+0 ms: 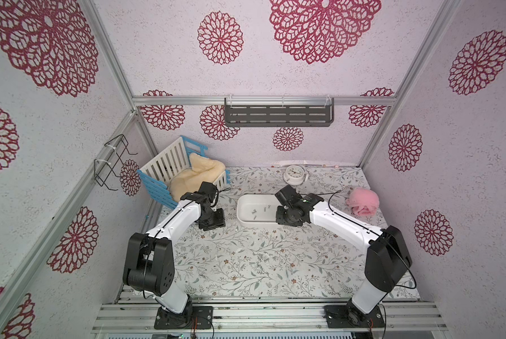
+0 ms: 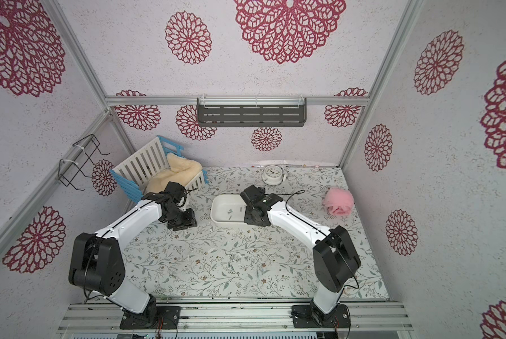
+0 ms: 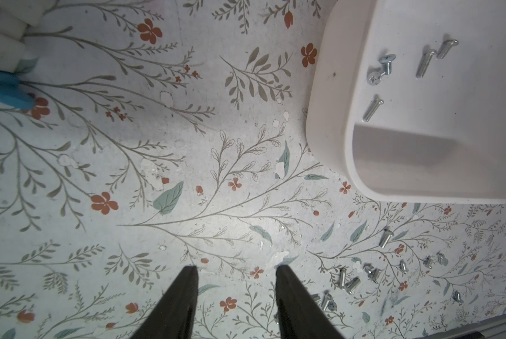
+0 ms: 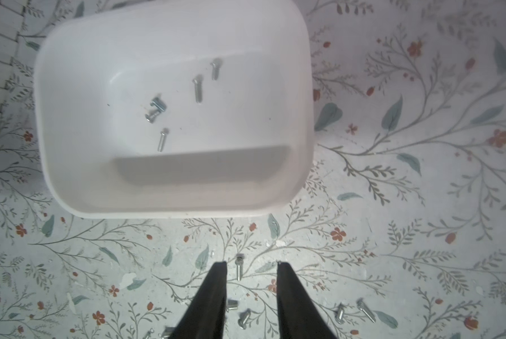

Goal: Put the screws on the desktop into the storage box
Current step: Place the screw in the storage box, then pick up the screw from the center of the board.

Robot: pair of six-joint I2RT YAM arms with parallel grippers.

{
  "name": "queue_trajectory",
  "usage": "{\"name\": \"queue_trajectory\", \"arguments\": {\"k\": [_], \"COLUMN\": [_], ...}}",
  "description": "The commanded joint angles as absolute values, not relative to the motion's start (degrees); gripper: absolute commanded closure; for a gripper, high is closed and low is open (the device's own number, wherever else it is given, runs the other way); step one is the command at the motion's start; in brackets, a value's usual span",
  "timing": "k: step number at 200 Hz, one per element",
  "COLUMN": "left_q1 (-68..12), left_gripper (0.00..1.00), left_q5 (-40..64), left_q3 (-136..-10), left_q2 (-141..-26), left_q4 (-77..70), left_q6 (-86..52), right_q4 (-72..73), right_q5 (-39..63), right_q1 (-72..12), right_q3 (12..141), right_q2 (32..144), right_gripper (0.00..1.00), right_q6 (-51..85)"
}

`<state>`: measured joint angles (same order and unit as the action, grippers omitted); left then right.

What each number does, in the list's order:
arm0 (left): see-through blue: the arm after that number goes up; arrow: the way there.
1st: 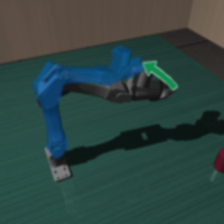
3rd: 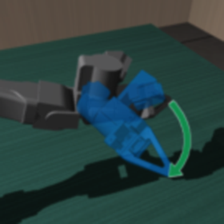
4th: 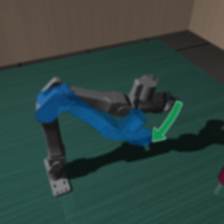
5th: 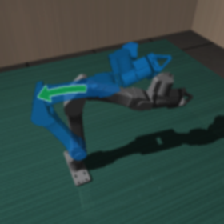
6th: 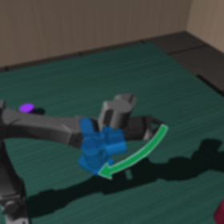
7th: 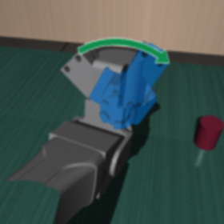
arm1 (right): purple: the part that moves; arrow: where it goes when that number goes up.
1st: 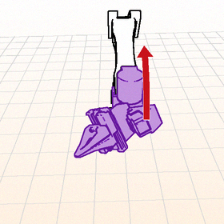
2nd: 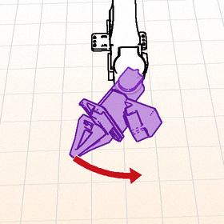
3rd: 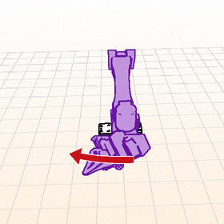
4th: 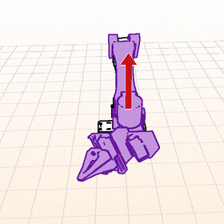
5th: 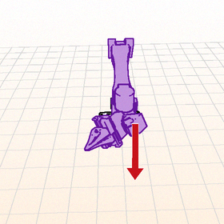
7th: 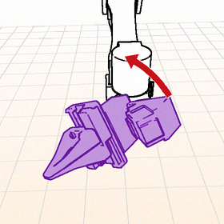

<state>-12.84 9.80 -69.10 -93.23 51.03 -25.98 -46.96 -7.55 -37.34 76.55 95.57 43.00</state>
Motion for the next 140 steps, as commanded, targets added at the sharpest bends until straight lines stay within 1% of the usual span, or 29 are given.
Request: {"name": "queue_trajectory", "arguments": {"k": [1, 41, 86, 108, 140], "left_q1": [-12.3, -12.4, -12.4, -12.4, -12.4], "left_gripper": [0.51, 0.51, 0.51, 0.51, 0.51], "left_q5": [9.6, 9.9, 10.4, 10.6, 10.7], "left_q3": [-68.5, -68.5, -68.5, -68.5, -68.5], "left_q2": [-92.8, -93.0, -93.4, -93.5, -93.4], "left_q4": [49.9, 49.8, 49.9, 49.9, 49.9], "left_q6": [-25.9, -26.0, -26.1, -26.0, -26.0], "right_q4": [-43.7, -46.6, -49.6, -51.6, -56.4], "right_q5": [-9.9, -10.5, -7.7, -6.6, -6.3], "right_q1": [-37.1, -35.3, -32.3, -31.9, -31.5], "right_q3": [71.5, 62.4, 53.8, 50.9, 49.1], "right_q2": [87.6, 78.0, 70.3, 68.2, 68.2], "right_gripper": [0.66, 0.64, 0.65, 0.66, 0.67], "right_q6": [46.8, 49.8, 53.9, 55.0, 54.7]}}
